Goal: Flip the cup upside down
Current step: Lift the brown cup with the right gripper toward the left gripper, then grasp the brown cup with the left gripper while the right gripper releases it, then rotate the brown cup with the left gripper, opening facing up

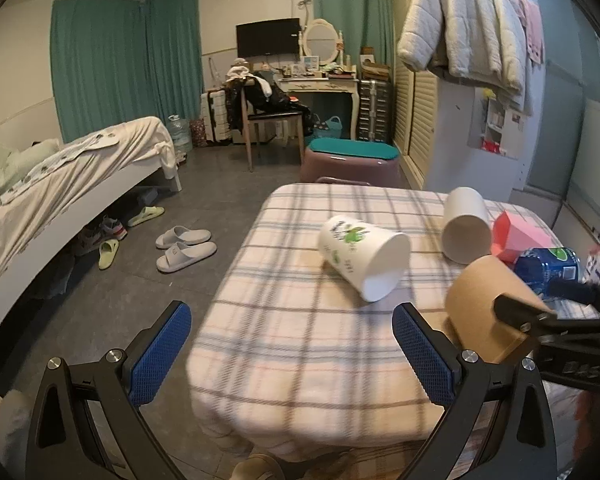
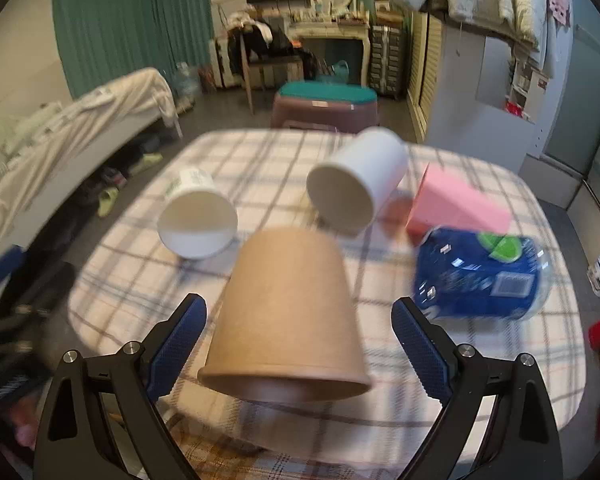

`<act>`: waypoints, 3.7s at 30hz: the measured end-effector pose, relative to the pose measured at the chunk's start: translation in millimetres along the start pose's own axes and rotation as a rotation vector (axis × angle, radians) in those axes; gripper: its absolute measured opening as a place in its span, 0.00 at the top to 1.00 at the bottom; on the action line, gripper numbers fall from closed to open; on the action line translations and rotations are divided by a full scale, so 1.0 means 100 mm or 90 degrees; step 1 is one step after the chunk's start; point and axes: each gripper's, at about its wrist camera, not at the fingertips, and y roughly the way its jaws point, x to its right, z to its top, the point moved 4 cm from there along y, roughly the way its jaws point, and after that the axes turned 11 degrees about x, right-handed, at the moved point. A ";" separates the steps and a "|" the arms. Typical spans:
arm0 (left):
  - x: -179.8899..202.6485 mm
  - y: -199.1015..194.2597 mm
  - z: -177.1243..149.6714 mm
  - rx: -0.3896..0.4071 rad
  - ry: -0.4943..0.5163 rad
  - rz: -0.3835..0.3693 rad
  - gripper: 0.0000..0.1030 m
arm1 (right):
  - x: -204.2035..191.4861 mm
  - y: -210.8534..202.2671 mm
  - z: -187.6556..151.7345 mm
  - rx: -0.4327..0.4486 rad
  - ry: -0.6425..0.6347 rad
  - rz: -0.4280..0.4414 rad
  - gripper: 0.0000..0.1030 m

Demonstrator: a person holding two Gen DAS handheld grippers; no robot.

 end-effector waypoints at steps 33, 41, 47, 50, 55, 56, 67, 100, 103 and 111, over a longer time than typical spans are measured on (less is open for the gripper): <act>1.56 0.96 0.13 -0.306 0.009 -0.115 0.15 | 1.77 0.05 0.05 0.038 0.075 -0.054 0.08; 1.56 0.89 0.08 -0.342 0.014 -0.139 0.26 | 1.73 -0.09 0.05 0.054 0.082 -0.056 0.08; 1.59 0.94 -0.05 -0.407 0.034 -0.146 0.21 | 1.65 -0.20 0.03 0.060 0.082 -0.049 0.08; 1.59 0.94 -0.07 -0.414 0.043 -0.146 0.22 | 1.65 -0.23 0.02 0.062 0.084 -0.049 0.08; 1.65 0.88 -0.02 -0.400 0.057 -0.169 0.22 | 1.70 -0.26 0.01 0.066 0.088 -0.054 0.08; 1.66 0.85 0.01 -0.391 0.058 -0.173 0.22 | 1.71 -0.26 0.01 0.066 0.090 -0.054 0.08; 1.66 0.54 0.63 -0.166 0.077 -0.167 0.22 | 1.71 -0.25 -0.01 0.064 0.089 -0.055 0.08; 1.66 0.52 0.09 -0.015 0.106 -0.154 0.22 | 1.55 -0.25 -0.07 0.047 0.055 -0.063 0.08; 1.64 0.47 0.06 -0.013 0.105 -0.155 0.23 | 1.52 -0.28 -0.07 0.048 0.053 -0.062 0.08; 1.66 0.48 0.17 0.009 0.098 -0.155 0.26 | 1.49 -0.35 -0.09 0.049 0.048 -0.066 0.08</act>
